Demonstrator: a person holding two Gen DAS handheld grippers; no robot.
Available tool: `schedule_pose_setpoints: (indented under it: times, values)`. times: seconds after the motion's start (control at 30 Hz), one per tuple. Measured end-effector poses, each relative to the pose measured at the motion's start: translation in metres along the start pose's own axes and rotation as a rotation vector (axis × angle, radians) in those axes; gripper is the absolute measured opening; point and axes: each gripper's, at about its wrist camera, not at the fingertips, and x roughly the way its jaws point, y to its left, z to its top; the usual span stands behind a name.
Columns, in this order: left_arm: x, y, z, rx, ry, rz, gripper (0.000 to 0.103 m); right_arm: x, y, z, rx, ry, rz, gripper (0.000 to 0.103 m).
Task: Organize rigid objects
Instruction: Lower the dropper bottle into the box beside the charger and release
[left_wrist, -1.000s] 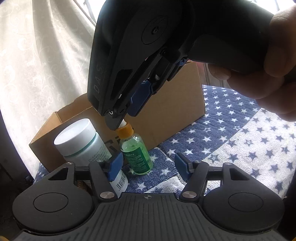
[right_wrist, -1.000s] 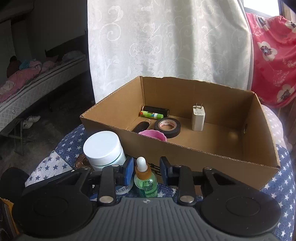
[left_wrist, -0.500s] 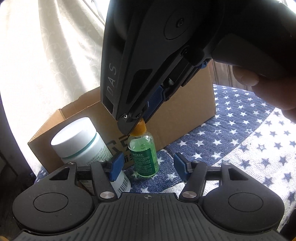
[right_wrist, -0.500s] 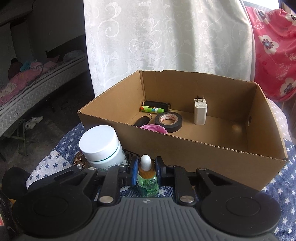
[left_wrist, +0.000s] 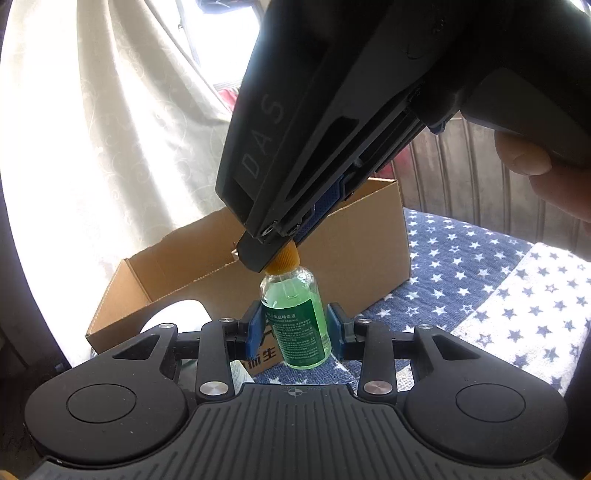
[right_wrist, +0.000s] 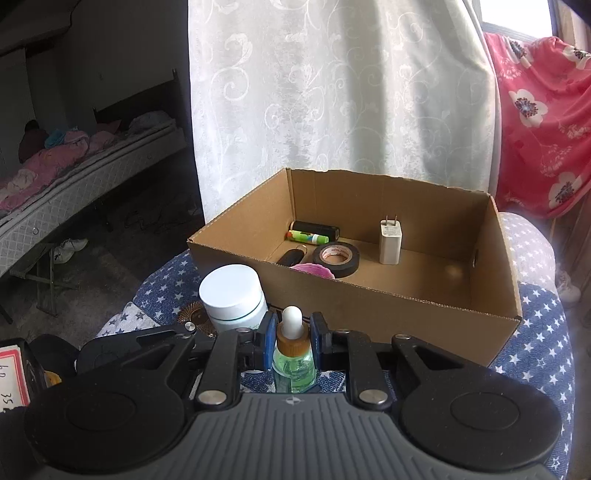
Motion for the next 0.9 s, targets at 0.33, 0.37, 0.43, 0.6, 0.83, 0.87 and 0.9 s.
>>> schedule_pose_setpoints:
  times: [0.33,0.37,0.43,0.6,0.83,0.87,0.9]
  values:
    - [0.018,0.064,0.078,-0.076,0.010,-0.108,0.035,-0.020,-0.018,0.086,-0.037,-0.095,0.014,0.021]
    - [0.029,0.070,0.083,-0.086,0.037,-0.129,0.035,-0.014,-0.024,0.094,-0.030,-0.084,0.014,0.021]
    - [0.056,0.082,0.093,-0.123,0.110,-0.181,0.035,0.004,-0.040,0.107,-0.002,-0.051,0.006,0.021]
    - [0.119,0.100,0.104,-0.196,0.262,-0.224,0.035,0.058,-0.080,0.121,0.056,0.043,-0.043,0.021]
    - [0.152,0.110,0.094,-0.235,0.376,-0.204,0.037,0.122,-0.128,0.122,0.075,0.112,-0.153,0.021]
    - [0.147,0.113,0.093,-0.244,0.376,-0.201,0.037,0.130,-0.133,0.121,0.078,0.119,-0.167,0.021]
    - [0.144,0.115,0.092,-0.246,0.376,-0.199,0.037,0.139,-0.139,0.121,0.087,0.134,-0.176,0.021]
